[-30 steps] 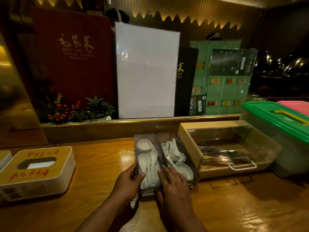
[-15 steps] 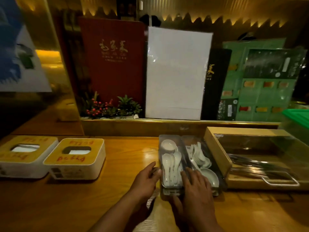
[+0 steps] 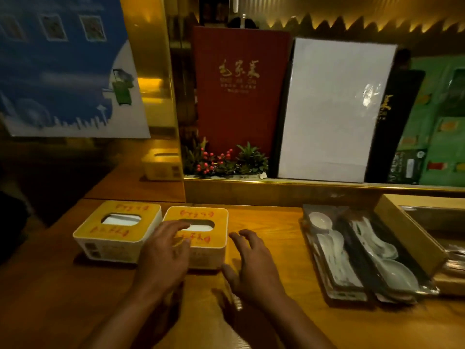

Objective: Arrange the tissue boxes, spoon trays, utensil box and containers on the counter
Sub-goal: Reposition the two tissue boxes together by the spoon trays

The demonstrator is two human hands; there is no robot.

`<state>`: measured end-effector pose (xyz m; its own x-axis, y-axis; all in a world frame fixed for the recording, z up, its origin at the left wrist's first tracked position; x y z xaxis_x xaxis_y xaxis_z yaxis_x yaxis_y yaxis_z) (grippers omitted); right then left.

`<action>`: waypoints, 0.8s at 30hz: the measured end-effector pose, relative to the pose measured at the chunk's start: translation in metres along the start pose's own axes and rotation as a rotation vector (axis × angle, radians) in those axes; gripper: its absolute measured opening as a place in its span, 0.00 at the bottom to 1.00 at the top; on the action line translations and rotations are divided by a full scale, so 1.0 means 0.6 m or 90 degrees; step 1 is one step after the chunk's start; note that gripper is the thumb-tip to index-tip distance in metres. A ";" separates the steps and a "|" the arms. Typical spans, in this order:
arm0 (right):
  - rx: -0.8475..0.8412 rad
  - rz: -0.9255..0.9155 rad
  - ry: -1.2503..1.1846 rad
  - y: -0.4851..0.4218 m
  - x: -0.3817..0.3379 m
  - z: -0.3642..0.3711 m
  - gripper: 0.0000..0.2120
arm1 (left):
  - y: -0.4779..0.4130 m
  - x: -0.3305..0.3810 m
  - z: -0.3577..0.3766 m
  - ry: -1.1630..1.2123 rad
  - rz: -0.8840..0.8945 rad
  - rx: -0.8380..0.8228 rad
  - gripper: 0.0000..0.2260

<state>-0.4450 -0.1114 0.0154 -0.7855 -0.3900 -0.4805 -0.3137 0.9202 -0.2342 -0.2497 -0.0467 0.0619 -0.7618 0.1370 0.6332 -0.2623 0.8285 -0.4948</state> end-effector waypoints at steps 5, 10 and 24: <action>0.031 0.015 0.072 -0.035 -0.058 0.043 0.29 | -0.029 -0.097 -0.037 -0.053 -0.044 -0.052 0.22; 0.098 0.008 0.160 -0.040 -0.032 0.027 0.26 | -0.044 -0.100 0.010 -0.005 -0.024 -0.112 0.23; 0.059 0.148 0.227 -0.093 0.168 -0.093 0.28 | -0.105 -0.005 0.227 0.192 -0.123 -0.201 0.25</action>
<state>-0.5368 -0.2002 0.0272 -0.9699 -0.1220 -0.2107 -0.0703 0.9689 -0.2374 -0.3115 -0.1734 0.0098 -0.4983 0.0769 0.8636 -0.1544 0.9723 -0.1757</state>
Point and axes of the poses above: each hand's wrist, its own y-axis away from the middle knuckle, its own z-axis out of the palm, x = y × z, the point moved 6 cm from there along -y, towards the middle knuckle, and after that the axes turned 7 degrees about z, right-handed, at the moved point
